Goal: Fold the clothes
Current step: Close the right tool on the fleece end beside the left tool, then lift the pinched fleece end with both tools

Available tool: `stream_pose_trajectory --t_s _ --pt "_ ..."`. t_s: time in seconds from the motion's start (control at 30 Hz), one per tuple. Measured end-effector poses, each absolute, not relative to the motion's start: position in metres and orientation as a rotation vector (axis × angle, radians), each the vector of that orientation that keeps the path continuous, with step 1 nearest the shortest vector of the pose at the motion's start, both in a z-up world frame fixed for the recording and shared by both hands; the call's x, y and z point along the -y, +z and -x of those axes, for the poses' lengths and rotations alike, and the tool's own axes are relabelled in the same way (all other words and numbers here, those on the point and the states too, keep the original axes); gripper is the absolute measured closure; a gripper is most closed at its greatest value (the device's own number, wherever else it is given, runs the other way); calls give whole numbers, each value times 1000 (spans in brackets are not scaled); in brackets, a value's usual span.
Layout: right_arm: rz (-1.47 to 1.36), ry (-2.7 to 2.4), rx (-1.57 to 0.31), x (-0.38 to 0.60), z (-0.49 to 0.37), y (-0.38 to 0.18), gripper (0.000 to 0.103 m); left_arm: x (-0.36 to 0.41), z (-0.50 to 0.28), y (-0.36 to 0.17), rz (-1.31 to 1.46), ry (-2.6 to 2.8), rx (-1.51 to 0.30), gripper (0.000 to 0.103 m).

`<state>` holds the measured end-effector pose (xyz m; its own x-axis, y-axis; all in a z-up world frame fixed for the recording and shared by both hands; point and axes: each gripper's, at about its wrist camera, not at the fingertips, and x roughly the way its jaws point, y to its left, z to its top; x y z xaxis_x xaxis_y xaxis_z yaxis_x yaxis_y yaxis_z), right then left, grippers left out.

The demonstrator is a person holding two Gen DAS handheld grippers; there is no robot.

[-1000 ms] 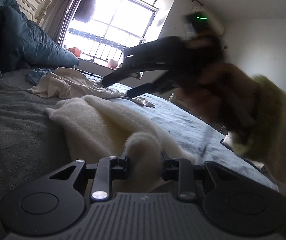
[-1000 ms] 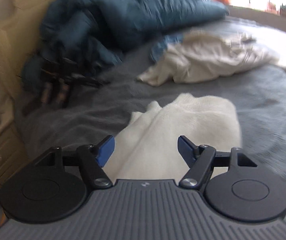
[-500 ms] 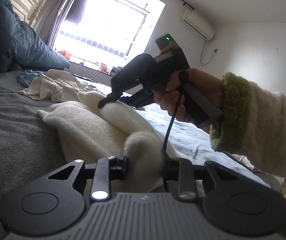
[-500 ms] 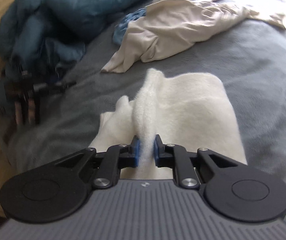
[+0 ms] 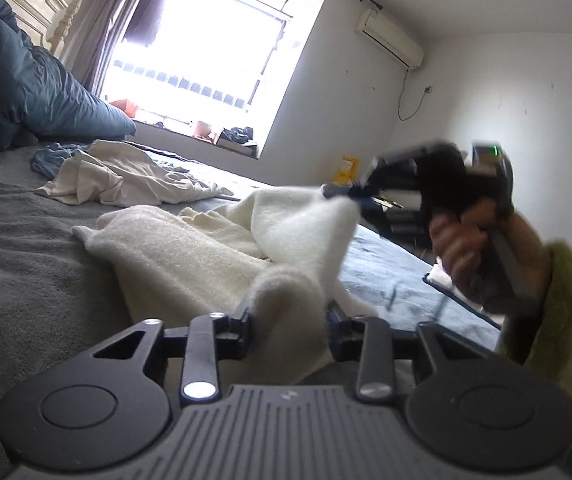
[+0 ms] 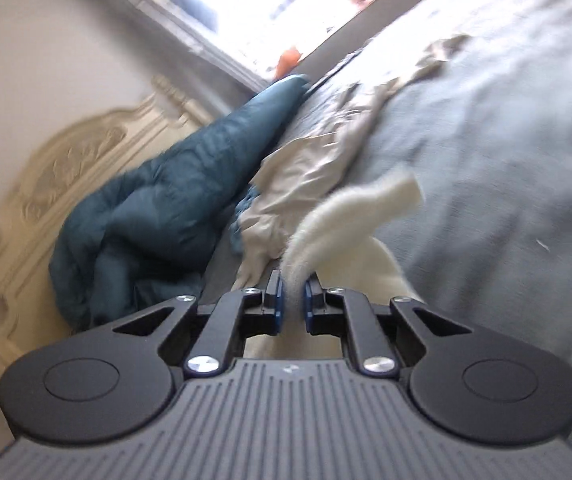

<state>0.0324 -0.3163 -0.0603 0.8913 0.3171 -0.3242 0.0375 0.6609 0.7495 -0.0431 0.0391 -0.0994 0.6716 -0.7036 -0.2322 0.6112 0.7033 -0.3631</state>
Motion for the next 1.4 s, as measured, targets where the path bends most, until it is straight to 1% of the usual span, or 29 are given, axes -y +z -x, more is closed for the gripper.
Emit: stream_pose_trajectory --t_s 0.03,0.07,0.1,0.23,0.3,0.4,0.53,0.63,0.73,0.9,0.93,0.97,1.03,1.07,1.1,1.13,1.17,1.2,1.4 --pt "-879 162 -450 322 -30 -66 95 -43 43 -97 277 -757 -377 56" --pt "-909 166 -444 327 -30 -70 95 -48 44 -94 289 -763 -382 46" --pt "-927 173 -437 330 -31 -72 95 -55 44 -92 314 -764 -384 38" --pt "-943 217 -403 337 -32 -76 95 -95 35 -79 462 -688 -366 34" --pt "-933 246 -391 340 -31 -77 95 -107 17 -73 496 -627 -377 34" --pt "-912 271 -384 341 -33 -76 95 -100 -30 -59 401 -582 -413 34" --pt "-894 286 -372 341 -34 -72 95 -64 -129 -47 335 -550 -627 36" --pt "-891 304 -363 341 -32 -73 95 -42 -197 -53 334 -489 -816 38" --pt "-894 316 -362 343 -32 -75 95 -24 -240 -59 347 -452 -977 40" --pt "-880 329 -363 345 -31 -78 94 27 -266 -58 113 -401 -1080 41" --pt "-882 332 -361 345 -30 -78 94 36 -270 -59 67 -384 -1101 43" --pt "-884 334 -360 345 -29 -79 94 44 -273 -60 23 -362 -1124 47" --pt "-887 340 -358 346 -29 -79 94 54 -279 -62 -31 -336 -1155 49" --pt "-889 341 -358 346 -30 -80 94 58 -280 -60 -51 -330 -1159 54" --pt "-891 342 -358 346 -30 -80 94 62 -279 -57 -69 -323 -1157 63" --pt "-893 344 -357 347 -30 -80 94 65 -278 -54 -87 -312 -1149 68" --pt "-894 345 -357 347 -30 -81 94 68 -276 -51 -107 -299 -1138 78" --pt "-896 346 -357 347 -30 -81 94 70 -273 -48 -125 -287 -1126 86" --pt "-907 353 -355 348 -31 -82 94 72 -265 -41 -153 -260 -1114 92"
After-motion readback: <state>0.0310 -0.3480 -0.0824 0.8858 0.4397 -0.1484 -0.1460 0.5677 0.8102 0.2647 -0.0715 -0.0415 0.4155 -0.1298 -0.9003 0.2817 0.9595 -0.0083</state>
